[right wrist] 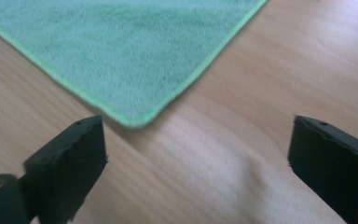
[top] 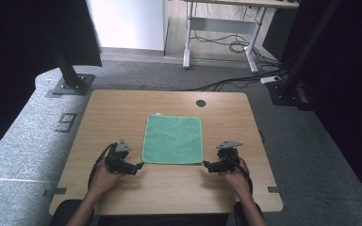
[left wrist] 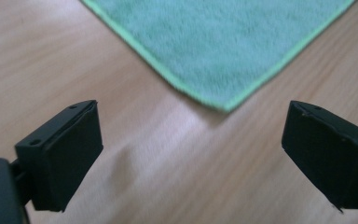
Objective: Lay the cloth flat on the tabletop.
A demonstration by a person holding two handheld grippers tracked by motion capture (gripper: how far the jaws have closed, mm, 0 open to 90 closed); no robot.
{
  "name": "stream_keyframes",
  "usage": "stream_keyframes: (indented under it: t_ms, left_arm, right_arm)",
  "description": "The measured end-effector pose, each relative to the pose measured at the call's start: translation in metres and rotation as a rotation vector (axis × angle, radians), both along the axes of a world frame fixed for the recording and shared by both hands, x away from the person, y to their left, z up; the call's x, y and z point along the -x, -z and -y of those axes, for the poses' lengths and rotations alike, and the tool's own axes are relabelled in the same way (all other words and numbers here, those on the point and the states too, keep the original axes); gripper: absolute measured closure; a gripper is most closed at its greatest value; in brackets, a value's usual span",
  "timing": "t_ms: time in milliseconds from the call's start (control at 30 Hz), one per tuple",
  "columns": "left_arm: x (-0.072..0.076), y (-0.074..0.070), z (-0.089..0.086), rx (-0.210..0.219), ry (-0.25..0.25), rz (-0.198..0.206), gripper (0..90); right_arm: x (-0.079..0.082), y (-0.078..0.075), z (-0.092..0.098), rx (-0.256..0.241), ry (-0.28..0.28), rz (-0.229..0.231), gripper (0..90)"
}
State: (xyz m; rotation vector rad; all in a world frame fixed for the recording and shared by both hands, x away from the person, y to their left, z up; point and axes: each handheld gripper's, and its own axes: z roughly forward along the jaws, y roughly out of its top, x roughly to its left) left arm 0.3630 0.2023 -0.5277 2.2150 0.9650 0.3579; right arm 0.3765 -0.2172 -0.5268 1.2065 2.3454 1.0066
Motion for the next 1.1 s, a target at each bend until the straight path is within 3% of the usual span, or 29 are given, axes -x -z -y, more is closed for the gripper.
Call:
stream_keyframes:
  t_ms: [267, 433, 733, 1100]
  left_arm:
    - [0.009, 0.014, -0.002, -0.061, -0.013, -0.020, 0.0]
    - [0.007, 0.019, 0.000, -0.049, -0.011, -0.036, 0.0]
    - [0.005, 0.021, -0.002, -0.035, -0.013, -0.017, 0.0]
    - [0.005, 0.021, -0.002, -0.033, -0.011, -0.019, 0.0]
  right_arm:
    - [0.010, 0.010, 0.008, 0.002, 0.015, -0.008, 0.0]
    - [0.012, 0.018, 0.008, 0.021, 0.014, -0.015, 0.0]
    - [0.013, 0.027, 0.008, 0.040, 0.018, -0.010, 0.0]
    - [0.014, 0.030, 0.008, 0.020, 0.025, 0.019, 0.0]
